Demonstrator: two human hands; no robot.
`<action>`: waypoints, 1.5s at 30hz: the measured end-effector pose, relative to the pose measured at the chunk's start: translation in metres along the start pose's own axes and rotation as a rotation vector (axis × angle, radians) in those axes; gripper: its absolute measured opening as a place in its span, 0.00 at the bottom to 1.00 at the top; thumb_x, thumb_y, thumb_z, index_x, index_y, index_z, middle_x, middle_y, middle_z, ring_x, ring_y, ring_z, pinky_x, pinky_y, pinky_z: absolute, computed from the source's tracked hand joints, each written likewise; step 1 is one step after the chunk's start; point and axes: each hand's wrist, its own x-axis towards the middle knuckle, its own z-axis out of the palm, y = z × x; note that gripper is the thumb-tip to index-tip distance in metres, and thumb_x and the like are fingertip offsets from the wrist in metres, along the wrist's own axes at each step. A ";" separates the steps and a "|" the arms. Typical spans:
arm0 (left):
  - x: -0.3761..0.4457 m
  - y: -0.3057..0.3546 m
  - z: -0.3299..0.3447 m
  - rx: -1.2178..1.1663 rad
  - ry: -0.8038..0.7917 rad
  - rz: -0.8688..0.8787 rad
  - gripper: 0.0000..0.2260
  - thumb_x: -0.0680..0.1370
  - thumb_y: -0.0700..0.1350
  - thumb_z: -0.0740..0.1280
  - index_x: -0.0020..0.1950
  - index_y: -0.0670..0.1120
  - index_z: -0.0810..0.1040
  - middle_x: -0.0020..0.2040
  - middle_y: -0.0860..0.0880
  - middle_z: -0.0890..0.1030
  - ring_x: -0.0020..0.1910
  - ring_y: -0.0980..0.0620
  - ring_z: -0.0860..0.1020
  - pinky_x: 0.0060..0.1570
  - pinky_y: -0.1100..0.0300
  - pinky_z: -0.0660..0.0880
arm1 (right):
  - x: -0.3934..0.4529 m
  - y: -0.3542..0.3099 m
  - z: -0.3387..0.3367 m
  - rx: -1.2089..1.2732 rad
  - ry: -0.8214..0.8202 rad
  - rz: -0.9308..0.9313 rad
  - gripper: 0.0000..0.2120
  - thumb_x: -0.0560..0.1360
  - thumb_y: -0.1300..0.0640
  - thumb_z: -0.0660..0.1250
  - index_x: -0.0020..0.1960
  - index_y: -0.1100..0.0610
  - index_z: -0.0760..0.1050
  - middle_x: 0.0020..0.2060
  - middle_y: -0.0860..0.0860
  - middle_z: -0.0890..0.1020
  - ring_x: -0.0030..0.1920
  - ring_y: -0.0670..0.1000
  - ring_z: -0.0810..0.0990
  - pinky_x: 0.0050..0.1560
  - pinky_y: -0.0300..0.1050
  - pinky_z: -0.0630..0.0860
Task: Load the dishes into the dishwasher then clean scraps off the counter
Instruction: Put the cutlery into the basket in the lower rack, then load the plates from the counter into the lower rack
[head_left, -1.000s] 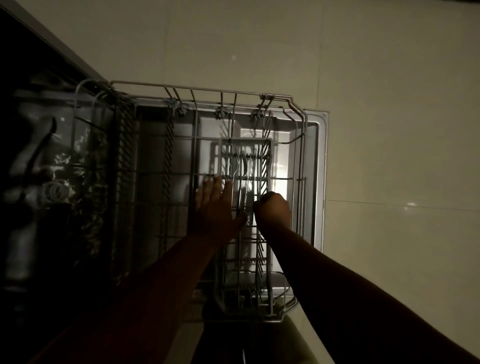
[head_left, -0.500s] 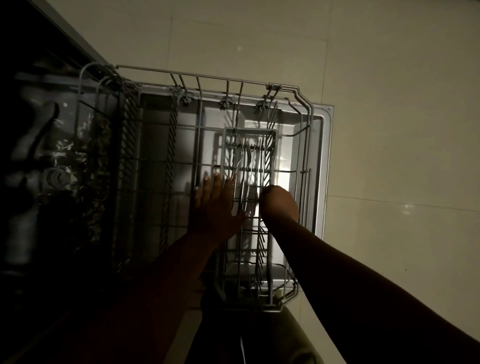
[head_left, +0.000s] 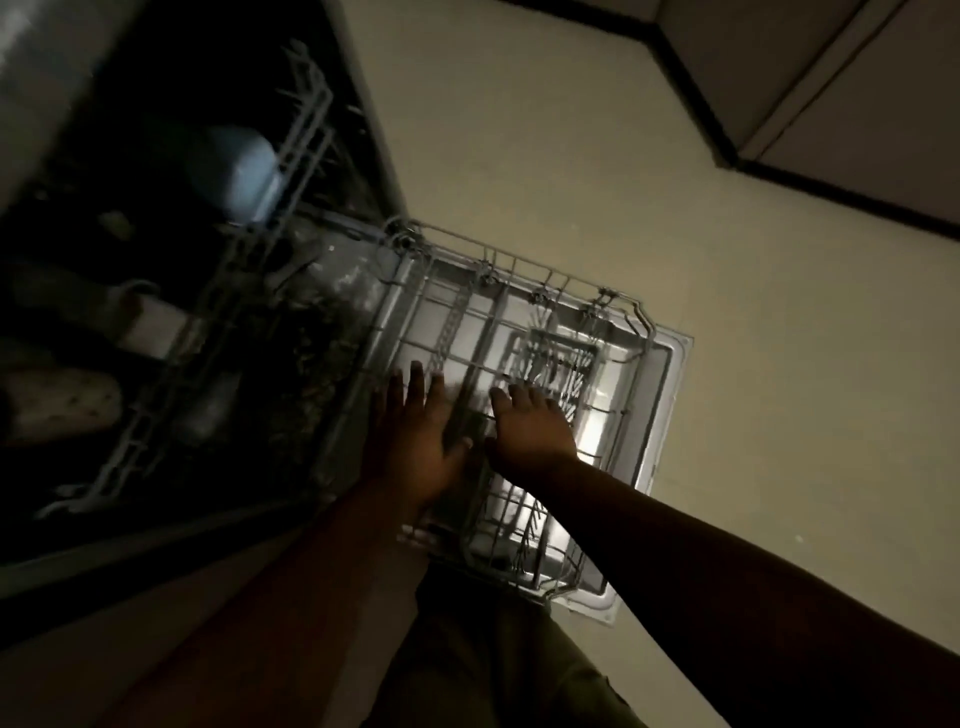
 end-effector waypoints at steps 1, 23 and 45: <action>-0.012 -0.003 -0.015 0.005 0.024 -0.037 0.40 0.71 0.65 0.55 0.76 0.43 0.59 0.76 0.37 0.58 0.75 0.35 0.56 0.71 0.38 0.53 | -0.005 -0.013 -0.013 -0.036 0.013 -0.057 0.34 0.75 0.42 0.61 0.74 0.57 0.57 0.72 0.58 0.63 0.73 0.61 0.59 0.70 0.57 0.59; -0.481 -0.107 -0.223 0.250 0.634 -0.550 0.38 0.69 0.64 0.55 0.72 0.41 0.68 0.72 0.40 0.68 0.71 0.41 0.66 0.68 0.44 0.54 | -0.331 -0.369 -0.095 -0.403 0.548 -0.890 0.42 0.54 0.39 0.72 0.62 0.62 0.77 0.59 0.61 0.80 0.61 0.63 0.77 0.60 0.59 0.73; -0.810 -0.284 -0.141 -0.073 0.611 -1.455 0.41 0.65 0.69 0.58 0.67 0.40 0.66 0.64 0.37 0.76 0.65 0.39 0.65 0.72 0.49 0.40 | -0.498 -0.701 0.050 -0.416 0.091 -1.459 0.40 0.75 0.36 0.58 0.78 0.55 0.48 0.78 0.55 0.51 0.77 0.57 0.45 0.75 0.55 0.45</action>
